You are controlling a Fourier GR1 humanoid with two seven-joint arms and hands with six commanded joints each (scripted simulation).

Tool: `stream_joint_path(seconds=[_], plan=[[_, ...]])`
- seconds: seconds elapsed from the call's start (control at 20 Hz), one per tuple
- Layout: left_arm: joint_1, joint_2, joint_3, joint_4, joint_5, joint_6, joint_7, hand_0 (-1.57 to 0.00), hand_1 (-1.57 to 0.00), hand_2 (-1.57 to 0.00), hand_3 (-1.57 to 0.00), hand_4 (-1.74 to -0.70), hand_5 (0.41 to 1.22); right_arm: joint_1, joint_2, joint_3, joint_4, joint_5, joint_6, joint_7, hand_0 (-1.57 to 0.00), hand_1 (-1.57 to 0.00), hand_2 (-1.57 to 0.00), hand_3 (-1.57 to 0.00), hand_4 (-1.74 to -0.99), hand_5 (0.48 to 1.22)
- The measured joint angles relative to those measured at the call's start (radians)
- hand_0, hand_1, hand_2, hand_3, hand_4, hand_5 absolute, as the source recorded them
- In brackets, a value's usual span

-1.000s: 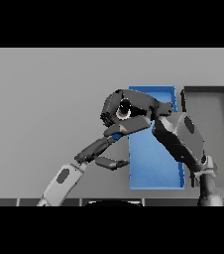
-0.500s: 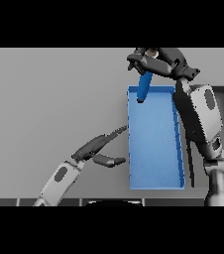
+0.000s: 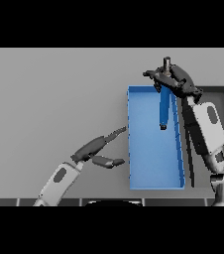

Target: Pick up the blue pipe and place it into the blue bin.

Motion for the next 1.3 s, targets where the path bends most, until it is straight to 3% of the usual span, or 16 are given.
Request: stream_joint_path(seconds=[0.05, 0.2, 0.3, 0.35, 0.4, 0.45, 0.55, 0.65, 0.75, 0.9, 1.1, 1.2, 1.3], plan=[[0.002, -0.01, -0.007, -0.002, -0.004, 0.005, 0.011, 0.0, 0.0, 0.0, 0.0, -0.88, 0.479, 0.032, 0.0, 0.01, 0.003, 0.011, -0.029, 0.009, -1.57, -1.57, -1.57, -1.57, -1.499, 1.221], [0.002, -0.013, -0.009, 0.01, -0.014, 0.012, 0.018, 0.0, 0.0, 0.0, 0.0, -0.88, 0.476, 0.1, -0.047, 0.039, -0.025, 0.023, -0.049, 0.104, -1.57, -1.57, -1.57, -0.82, -1.617, 1.221], [0.005, -0.004, -0.003, -0.001, -0.003, 0.005, 0.007, 0.0, 0.0, 0.0, 0.0, -0.88, 0.481, 0.127, -0.064, 0.091, -0.01, 0.032, -0.031, 0.113, -1.57, -1.57, -1.57, -0.62, -1.662, 1.221], [0.002, -0.007, 0.001, 0.004, 0.003, 0.004, 0.015, 0.0, 0.0, 0.0, 0.0, -0.89, 0.483, 0.135, -0.074, 0.138, -0.004, 0.027, -0.045, 0.113, -1.57, -1.57, -1.57, -0.81, -1.617, 1.199], [0.0, -0.005, 0.0, -0.002, 0.003, 0.004, 0.013, 0.0, 0.0, 0.0, 0.0, -0.89, 0.486, 0.148, -0.092, 0.182, 0.002, 0.02, -0.068, 0.113, -1.57, -1.51, -1.45, -0.96, -1.573, 1.188], [-0.005, -0.012, -0.004, 0.0, -0.002, 0.008, 0.021, 0.0, 0.0, 0.0, 0.0, -0.88, 0.49, 0.139, -0.113, 0.231, 0.041, -0.013, -0.09, 0.113, -1.26, -1.21, -1.16, -0.77, -1.515, 1.176], [-0.012, -0.004, 0.006, 0.001, 0.004, 0.003, 0.025, 0.0, 0.0, 0.0, 0.0, -0.88, 0.495, 0.092, -0.156, 0.372, 0.107, -0.168, -0.144, 0.113, -0.8, -0.77, -0.74, -0.49, -1.385, 1.114], [0.0, -0.011, -0.011, -0.004, -0.009, 0.005, 0.01, 0.0, 0.0, 0.0, 0.0, -0.88, 0.497, 0.056, -0.186, 0.47, 0.137, -0.282, -0.16, 0.113, -0.51, -0.5, -0.48, -0.31, -1.296, 1.152], [-0.009, -0.018, -0.007, 0.015, -0.011, 0.01, 0.013, 0.0, 0.0, 0.0, 0.0, -0.88, 0.495, 0.028, -0.207, 0.535, 0.132, -0.308, -0.094, 0.111, -0.33, -0.32, -0.3, -0.2, -1.23, 1.056], [-0.009, -0.015, -0.006, 0.005, -0.015, 0.016, 0.017, 0.0, 0.0, 0.0, 0.0, -0.88, 0.49, 0.012, -0.232, 0.599, 0.115, -0.22, -0.046, 0.086, -0.17, -0.16, -0.16, -0.1, -1.16, 0.945], [-0.007, -0.009, 0.001, 0.001, -0.004, 0.012, 0.018, 0.0, 0.0, 0.0, 0.0, -0.88, 0.48, 0.0, -0.238, 0.636, 0.109, -0.16, -0.028, 0.076, -0.07, -0.07, -0.06, -0.04, -1.131, 0.829], [0.011, -0.012, -0.012, -0.006, -0.009, 0.01, 0.008, 0.0, 0.0, 0.0, 0.0, -0.88, 0.476, -0.001, -0.238, 0.642, 0.118, -0.143, -0.022, 0.057, -0.38, -0.18, -0.08, -0.03, -1.144, 0.792], [-0.003, -0.018, -0.011, 0.007, -0.017, 0.016, 0.02, 0.0, 0.0, 0.0, 0.0, -0.88, 0.474, -0.005, -0.237, 0.638, 0.114, -0.151, -0.027, 0.067, -0.24, -0.12, -0.05, -0.02, -1.153, 0.777]])
